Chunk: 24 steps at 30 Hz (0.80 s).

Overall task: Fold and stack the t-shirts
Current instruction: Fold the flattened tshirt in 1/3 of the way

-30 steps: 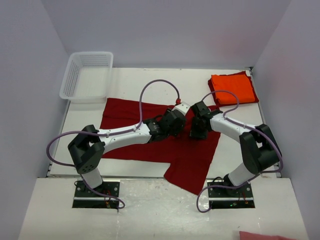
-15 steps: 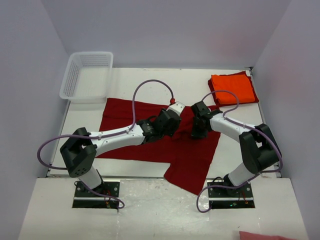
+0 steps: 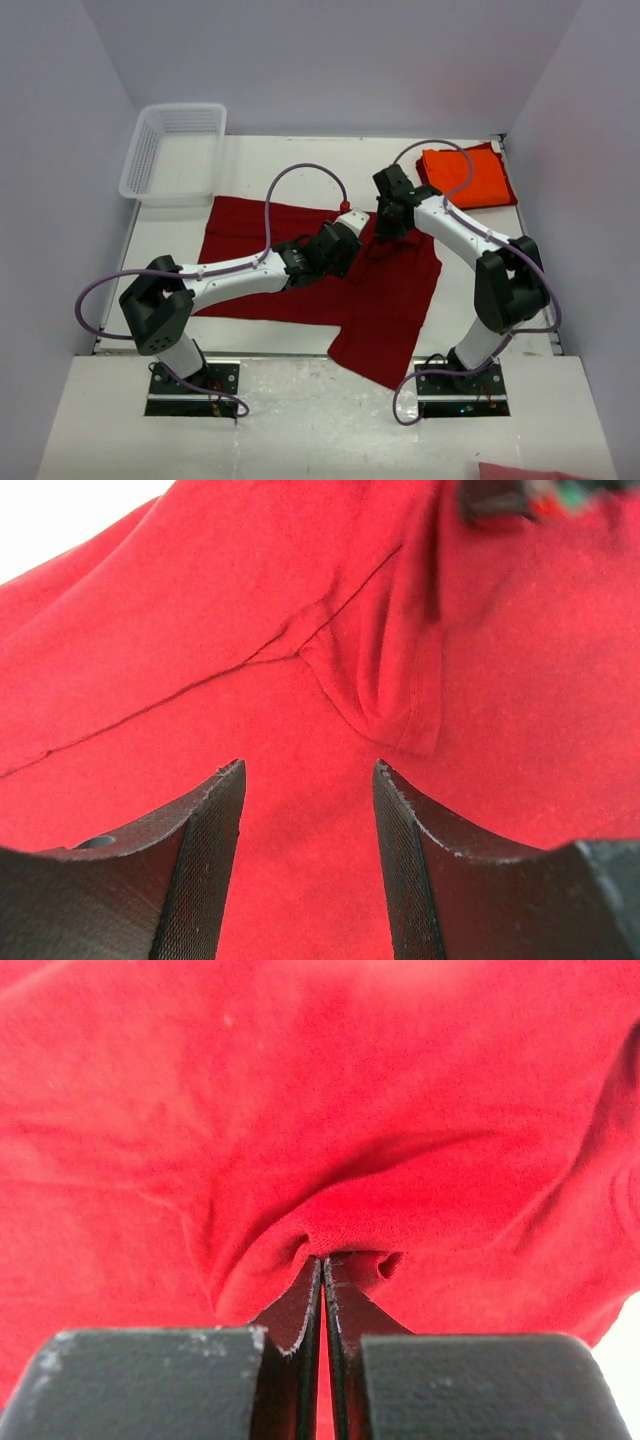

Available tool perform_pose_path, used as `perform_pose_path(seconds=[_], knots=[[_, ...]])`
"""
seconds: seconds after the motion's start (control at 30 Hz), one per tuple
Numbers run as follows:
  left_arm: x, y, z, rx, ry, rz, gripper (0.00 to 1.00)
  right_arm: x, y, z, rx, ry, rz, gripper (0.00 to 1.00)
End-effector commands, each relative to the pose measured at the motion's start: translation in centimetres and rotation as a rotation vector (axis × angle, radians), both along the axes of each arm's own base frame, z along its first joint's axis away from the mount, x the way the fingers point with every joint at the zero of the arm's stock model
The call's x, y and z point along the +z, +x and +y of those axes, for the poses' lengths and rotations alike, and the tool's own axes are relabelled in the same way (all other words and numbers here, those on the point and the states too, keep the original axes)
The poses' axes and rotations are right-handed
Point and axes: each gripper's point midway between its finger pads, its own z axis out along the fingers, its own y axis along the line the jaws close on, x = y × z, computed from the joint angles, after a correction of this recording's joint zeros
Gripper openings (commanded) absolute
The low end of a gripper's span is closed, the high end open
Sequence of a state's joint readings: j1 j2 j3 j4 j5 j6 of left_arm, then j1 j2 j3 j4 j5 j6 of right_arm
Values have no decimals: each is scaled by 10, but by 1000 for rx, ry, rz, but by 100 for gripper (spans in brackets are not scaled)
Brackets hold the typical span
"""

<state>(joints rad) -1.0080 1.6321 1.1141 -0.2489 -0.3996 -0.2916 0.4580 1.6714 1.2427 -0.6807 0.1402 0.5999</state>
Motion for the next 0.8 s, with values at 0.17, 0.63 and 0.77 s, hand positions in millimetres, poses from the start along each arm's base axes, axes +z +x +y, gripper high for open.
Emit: perform_pose_path(seconds=[0.17,0.63,0.77], knots=[[15,5,5,-4,-15,-41,56,5,36,4,51,-16,44,0],[17,4,-4,-38,-50,-14,56,24,100,0,88,20,-19,32],[18,1,-13,-67,-81,6,55,36,93,-1,88,43,-33,38]])
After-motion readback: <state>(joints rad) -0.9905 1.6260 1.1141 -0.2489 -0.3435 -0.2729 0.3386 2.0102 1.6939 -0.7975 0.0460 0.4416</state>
